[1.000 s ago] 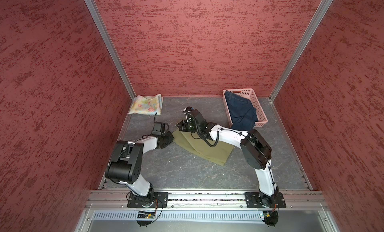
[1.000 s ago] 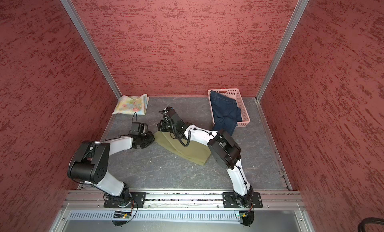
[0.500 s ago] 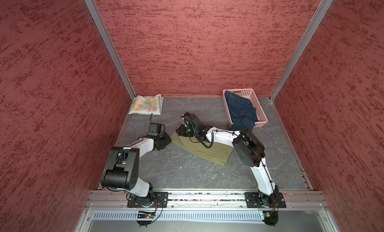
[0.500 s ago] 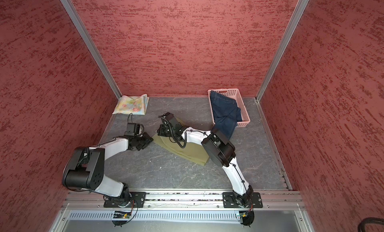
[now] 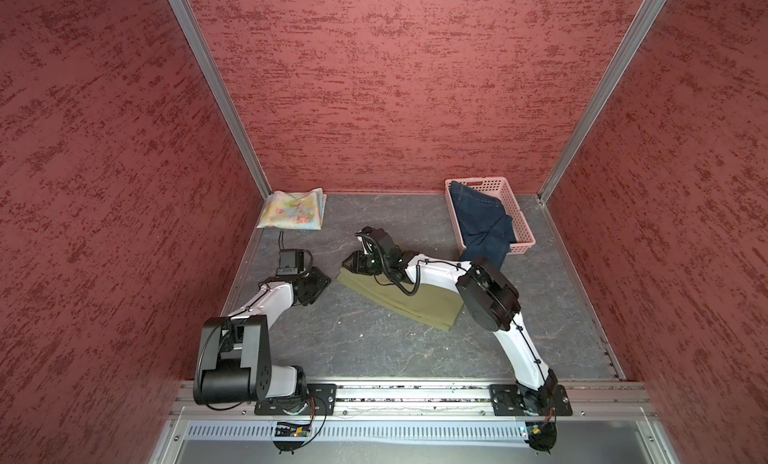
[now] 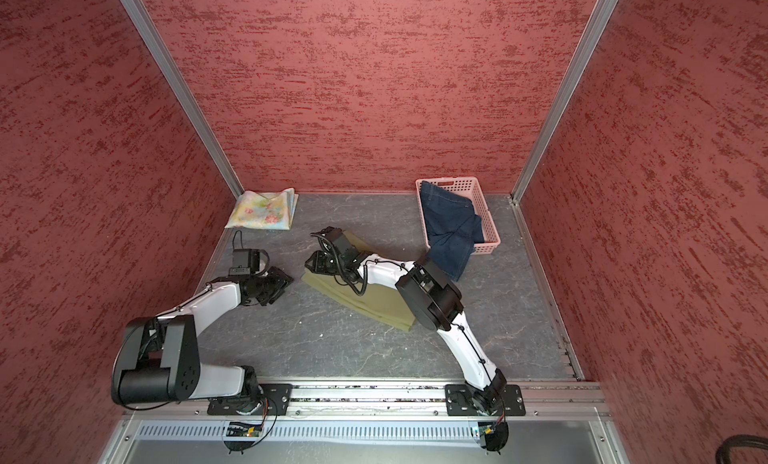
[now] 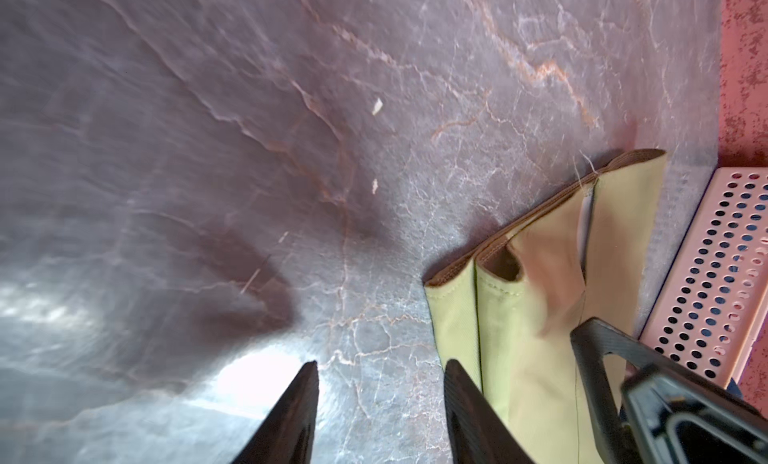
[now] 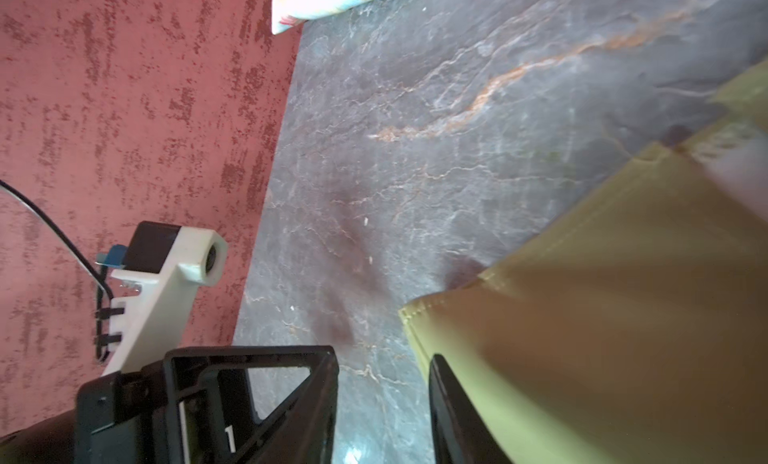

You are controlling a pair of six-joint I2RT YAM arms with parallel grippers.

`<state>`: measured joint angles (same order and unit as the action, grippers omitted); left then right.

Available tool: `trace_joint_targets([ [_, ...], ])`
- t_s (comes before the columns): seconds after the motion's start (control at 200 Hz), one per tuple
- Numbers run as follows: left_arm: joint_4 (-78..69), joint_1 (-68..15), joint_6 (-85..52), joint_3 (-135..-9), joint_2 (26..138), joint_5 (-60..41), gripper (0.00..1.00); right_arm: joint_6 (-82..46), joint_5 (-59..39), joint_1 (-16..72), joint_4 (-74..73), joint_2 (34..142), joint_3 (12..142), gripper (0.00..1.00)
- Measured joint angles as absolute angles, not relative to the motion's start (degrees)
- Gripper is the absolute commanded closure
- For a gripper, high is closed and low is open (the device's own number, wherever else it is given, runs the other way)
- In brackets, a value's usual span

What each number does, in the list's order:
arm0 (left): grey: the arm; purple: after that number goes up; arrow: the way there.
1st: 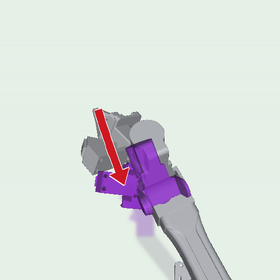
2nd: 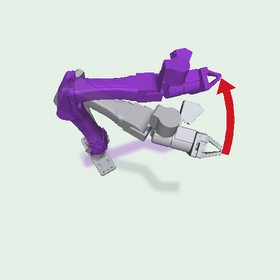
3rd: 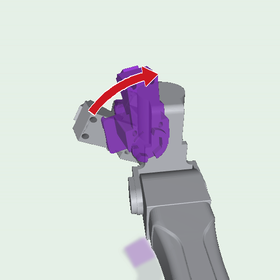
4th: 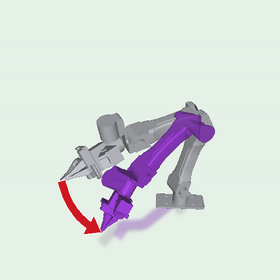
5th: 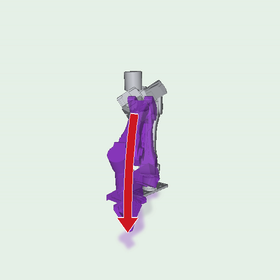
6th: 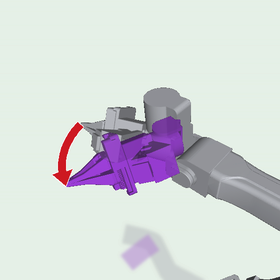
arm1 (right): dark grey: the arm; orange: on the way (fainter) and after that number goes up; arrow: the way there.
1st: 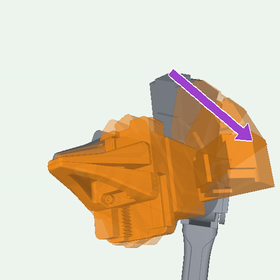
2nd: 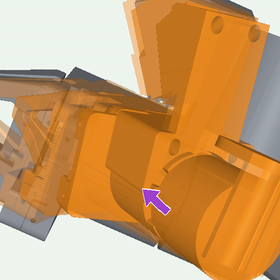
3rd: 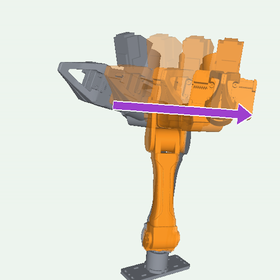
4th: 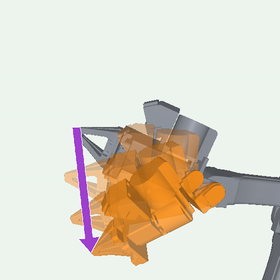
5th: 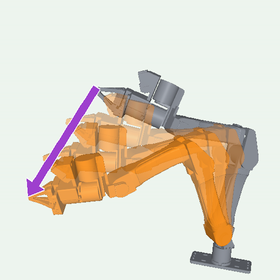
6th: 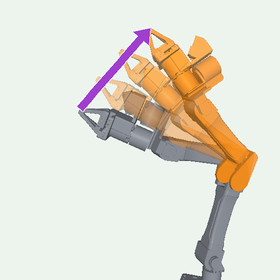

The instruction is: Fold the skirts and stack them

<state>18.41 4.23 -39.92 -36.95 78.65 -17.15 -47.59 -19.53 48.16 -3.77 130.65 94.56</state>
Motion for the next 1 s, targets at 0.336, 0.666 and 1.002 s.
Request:
trace_joint_targets([
  [0.336,20.56,3.33,-38.7,-39.42,78.83,-17.69,0.49,-45.34,-16.21,47.07,-1.91,121.91,87.18,0.5],
  [0.666,22.22,-6.42,-35.4,-51.51,85.41,-13.78,0.5,-42.35,-7.27,40.34,4.75,103.44,67.4,0.45],
  [1.002,25.65,-18.28,-28.38,-64.9,97.41,-7.27,0.5,-39.88,-3.7,35.42,11.05,102.52,60.18,0.42],
])
